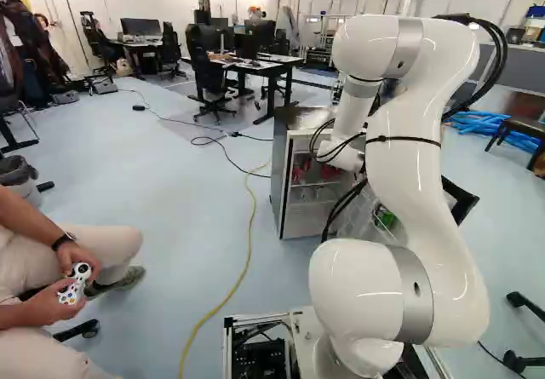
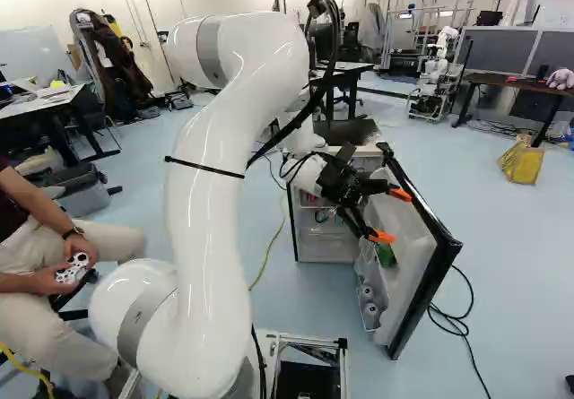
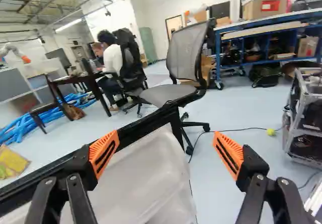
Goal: Grab a drink from the fridge
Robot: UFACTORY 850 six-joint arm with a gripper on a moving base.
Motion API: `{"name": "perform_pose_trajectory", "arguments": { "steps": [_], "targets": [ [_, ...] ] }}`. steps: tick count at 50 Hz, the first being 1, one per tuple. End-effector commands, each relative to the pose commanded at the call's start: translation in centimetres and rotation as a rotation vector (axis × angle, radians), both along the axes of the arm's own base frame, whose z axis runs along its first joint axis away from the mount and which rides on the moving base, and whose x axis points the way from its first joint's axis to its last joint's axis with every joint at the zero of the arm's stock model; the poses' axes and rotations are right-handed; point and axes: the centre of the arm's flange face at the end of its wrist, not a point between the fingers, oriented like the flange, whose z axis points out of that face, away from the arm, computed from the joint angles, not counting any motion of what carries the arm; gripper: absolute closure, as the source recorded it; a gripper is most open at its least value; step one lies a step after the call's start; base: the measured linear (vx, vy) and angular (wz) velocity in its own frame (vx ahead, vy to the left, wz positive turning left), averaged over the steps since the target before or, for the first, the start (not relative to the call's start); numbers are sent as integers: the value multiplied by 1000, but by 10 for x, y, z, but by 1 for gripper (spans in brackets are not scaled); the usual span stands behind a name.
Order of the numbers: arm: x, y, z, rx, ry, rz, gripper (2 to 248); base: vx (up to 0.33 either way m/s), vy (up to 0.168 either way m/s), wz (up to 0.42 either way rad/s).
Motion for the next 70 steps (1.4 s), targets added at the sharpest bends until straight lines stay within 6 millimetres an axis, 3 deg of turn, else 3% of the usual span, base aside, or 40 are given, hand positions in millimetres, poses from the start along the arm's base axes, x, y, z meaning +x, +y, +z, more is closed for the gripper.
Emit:
{"name": "perform_pose_trajectory", "arguments": {
  "steps": [28,70],
  "targets": [
    [-39,29,2,-15,120,334,3,0,0,0],
    [-74,26,6,-4,194,714,3,0,0,0]
  ]
}}
